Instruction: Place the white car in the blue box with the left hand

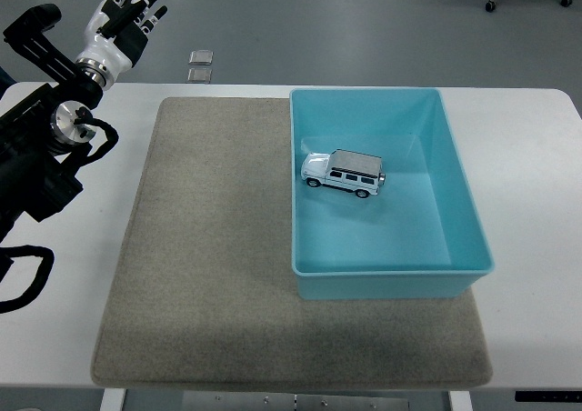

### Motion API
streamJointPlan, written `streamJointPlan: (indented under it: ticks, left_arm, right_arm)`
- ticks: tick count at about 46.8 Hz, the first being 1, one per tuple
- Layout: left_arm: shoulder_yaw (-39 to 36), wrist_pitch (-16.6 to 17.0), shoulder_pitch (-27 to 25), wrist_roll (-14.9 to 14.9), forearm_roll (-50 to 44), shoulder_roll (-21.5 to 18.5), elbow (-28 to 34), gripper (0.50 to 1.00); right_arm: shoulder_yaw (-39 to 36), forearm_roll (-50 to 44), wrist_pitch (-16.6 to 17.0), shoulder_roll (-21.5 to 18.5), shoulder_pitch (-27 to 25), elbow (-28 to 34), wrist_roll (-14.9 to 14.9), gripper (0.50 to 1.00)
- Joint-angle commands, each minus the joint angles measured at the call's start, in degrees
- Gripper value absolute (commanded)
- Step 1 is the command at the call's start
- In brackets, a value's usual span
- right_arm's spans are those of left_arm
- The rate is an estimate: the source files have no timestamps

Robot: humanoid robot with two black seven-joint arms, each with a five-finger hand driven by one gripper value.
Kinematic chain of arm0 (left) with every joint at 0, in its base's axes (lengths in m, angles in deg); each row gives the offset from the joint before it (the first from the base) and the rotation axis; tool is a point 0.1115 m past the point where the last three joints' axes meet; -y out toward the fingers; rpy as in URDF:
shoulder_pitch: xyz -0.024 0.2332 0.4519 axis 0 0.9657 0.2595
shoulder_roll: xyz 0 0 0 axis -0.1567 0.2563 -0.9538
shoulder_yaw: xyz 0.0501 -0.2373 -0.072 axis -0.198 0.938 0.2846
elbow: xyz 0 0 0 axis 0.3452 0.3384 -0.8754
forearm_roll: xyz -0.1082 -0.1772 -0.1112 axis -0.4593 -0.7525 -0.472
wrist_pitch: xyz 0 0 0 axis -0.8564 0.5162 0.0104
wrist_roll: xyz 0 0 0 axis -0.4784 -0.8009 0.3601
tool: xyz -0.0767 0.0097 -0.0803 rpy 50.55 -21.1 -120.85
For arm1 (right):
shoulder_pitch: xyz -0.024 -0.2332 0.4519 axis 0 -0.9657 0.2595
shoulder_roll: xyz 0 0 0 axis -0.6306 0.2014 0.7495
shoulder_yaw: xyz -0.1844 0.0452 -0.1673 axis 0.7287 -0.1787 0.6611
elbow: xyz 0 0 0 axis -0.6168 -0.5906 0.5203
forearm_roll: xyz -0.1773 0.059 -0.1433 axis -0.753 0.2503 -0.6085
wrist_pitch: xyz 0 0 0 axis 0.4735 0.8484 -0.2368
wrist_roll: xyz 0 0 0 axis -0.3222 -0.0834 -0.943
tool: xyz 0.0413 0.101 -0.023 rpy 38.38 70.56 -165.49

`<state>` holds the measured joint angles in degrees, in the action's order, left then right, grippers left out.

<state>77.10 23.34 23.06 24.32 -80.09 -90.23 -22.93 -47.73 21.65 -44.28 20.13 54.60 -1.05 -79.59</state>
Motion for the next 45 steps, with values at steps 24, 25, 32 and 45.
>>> streamJointPlan:
  ticks: [24, 25, 32, 45]
  left_arm:
    - [0.7, -3.35, 1.23, -0.18, -0.07, -0.07, -0.09, 0.999]
    - [0.79, -3.61, 1.23, -0.18, -0.07, -0.07, -0.09, 0.999]
    - [1.14, -5.63, 1.58, -0.27, -0.33, 0.1, -0.09, 0.999]
    - [2.11, -5.81, 1.67, -0.27, -2.36, 0.9, 0.0, 0.999]
  right_arm:
    - [0.0, 0.03, 0.01, 0.0, 0.0, 0.0, 0.0, 0.936]
    - [0.0, 0.11, 0.1, 0.0, 0.0, 0.0, 0.0, 0.936]
    - [-0.09, 0.29, 0.1, 0.0, -0.09, -0.09, -0.09, 0.936]
    - [0.0, 0.29, 0.53, 0.0, -1.4, -0.26, -0.26, 0.936]
